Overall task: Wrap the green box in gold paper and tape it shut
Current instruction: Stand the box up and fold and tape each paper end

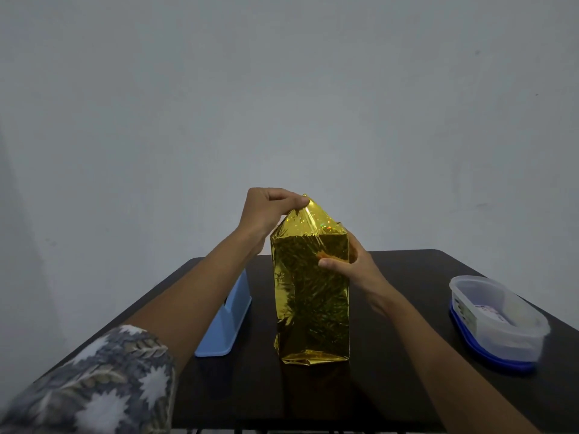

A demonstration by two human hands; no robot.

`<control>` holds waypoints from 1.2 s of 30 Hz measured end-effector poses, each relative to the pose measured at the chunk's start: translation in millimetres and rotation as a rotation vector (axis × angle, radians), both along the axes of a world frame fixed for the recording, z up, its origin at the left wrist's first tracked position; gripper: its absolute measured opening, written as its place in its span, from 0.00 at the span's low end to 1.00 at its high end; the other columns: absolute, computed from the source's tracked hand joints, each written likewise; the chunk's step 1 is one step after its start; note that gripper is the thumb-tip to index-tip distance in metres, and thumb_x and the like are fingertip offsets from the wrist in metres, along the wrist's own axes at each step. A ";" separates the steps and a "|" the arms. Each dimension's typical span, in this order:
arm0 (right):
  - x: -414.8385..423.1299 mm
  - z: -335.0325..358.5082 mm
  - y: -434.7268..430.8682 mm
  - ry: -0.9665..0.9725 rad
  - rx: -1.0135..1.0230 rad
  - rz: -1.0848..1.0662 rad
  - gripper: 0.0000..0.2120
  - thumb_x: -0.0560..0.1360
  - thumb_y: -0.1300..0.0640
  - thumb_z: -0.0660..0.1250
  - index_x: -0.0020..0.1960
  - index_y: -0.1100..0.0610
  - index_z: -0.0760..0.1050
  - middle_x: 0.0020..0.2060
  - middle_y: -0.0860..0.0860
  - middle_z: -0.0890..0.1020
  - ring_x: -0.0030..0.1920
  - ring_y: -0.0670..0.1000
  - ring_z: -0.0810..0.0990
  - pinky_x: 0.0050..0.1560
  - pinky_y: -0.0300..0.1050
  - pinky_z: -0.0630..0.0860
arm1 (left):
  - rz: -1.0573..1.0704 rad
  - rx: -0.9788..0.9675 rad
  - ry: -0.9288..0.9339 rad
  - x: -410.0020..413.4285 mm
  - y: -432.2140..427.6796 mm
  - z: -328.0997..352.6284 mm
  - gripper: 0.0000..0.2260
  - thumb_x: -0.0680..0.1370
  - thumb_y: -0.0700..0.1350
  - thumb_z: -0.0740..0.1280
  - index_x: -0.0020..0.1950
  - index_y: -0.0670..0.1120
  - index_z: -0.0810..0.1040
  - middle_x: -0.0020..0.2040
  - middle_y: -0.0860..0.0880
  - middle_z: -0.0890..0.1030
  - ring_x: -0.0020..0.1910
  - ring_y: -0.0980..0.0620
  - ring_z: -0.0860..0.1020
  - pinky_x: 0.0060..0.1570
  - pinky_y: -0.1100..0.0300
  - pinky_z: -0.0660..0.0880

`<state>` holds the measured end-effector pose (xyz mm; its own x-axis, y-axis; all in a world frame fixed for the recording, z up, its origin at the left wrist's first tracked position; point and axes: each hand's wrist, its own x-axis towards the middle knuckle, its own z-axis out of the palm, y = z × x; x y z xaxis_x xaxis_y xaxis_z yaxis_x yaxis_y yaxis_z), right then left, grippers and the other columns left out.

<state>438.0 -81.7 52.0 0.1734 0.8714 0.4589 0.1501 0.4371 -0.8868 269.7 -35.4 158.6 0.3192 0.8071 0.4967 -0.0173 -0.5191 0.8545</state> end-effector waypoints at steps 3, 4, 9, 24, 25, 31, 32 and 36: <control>0.3 -0.2 -0.6 0.001 0.003 -0.013 0.38 0.61 0.53 0.76 0.67 0.44 0.63 0.55 0.40 0.73 0.57 0.44 0.74 0.47 0.33 0.71 | 0.045 -0.054 0.024 5.0 3.2 -2.0 0.03 0.70 0.41 0.75 0.40 0.43 0.83 0.38 0.51 0.82 0.37 0.59 0.78 0.32 0.70 0.72; -0.3 0.1 -0.8 0.000 0.002 -0.016 0.39 0.61 0.51 0.76 0.68 0.44 0.63 0.56 0.42 0.73 0.60 0.47 0.72 0.48 0.34 0.72 | 0.063 -0.068 0.037 6.8 5.4 -3.4 0.03 0.69 0.41 0.75 0.40 0.43 0.83 0.39 0.51 0.82 0.38 0.59 0.78 0.32 0.69 0.72; 0.8 -0.4 2.7 -0.003 -0.021 -0.004 0.37 0.61 0.50 0.77 0.65 0.40 0.64 0.57 0.43 0.75 0.63 0.54 0.74 0.54 0.41 0.74 | 0.133 -0.097 0.113 12.7 15.0 -10.3 0.04 0.68 0.42 0.77 0.38 0.45 0.83 0.43 0.48 0.83 0.49 0.50 0.80 0.50 0.56 0.77; -0.9 2.4 0.7 -0.007 -0.001 0.030 0.30 0.61 0.50 0.75 0.57 0.33 0.66 0.62 0.47 0.74 0.63 0.56 0.74 0.64 0.55 0.72 | 0.146 -0.112 0.261 10.9 15.6 -11.0 0.15 0.70 0.43 0.75 0.56 0.43 0.82 0.56 0.46 0.80 0.58 0.47 0.77 0.56 0.57 0.74; -1.0 1.6 0.8 -0.002 -0.009 0.024 0.30 0.61 0.50 0.75 0.57 0.33 0.66 0.61 0.47 0.74 0.63 0.56 0.74 0.64 0.54 0.72 | 0.151 -0.142 0.291 10.5 14.8 -10.6 0.18 0.70 0.45 0.75 0.59 0.43 0.80 0.57 0.46 0.79 0.58 0.47 0.76 0.55 0.55 0.74; 3.7 10.8 -2.1 -0.134 -0.129 0.079 0.46 0.59 0.34 0.73 0.71 0.43 0.58 0.66 0.45 0.69 0.67 0.50 0.69 0.68 0.51 0.66 | 0.059 -0.508 0.413 11.0 6.5 -2.3 0.15 0.73 0.49 0.70 0.54 0.41 0.76 0.42 0.45 0.79 0.37 0.49 0.78 0.33 0.58 0.77; 5.0 15.0 -3.5 -0.132 -0.187 0.118 0.52 0.56 0.28 0.71 0.74 0.43 0.54 0.69 0.44 0.67 0.69 0.49 0.66 0.69 0.51 0.62 | 0.047 -0.521 0.432 12.4 6.4 -0.1 0.13 0.74 0.48 0.70 0.52 0.41 0.75 0.40 0.44 0.79 0.35 0.49 0.78 0.31 0.60 0.77; 2.4 44.4 -6.8 0.072 -0.323 0.002 0.46 0.66 0.24 0.57 0.75 0.48 0.57 0.72 0.48 0.64 0.74 0.54 0.60 0.71 0.63 0.55 | 0.043 -0.491 0.495 15.0 -0.7 8.2 0.11 0.76 0.45 0.67 0.39 0.41 0.70 0.31 0.45 0.77 0.15 0.54 0.74 0.14 0.67 0.68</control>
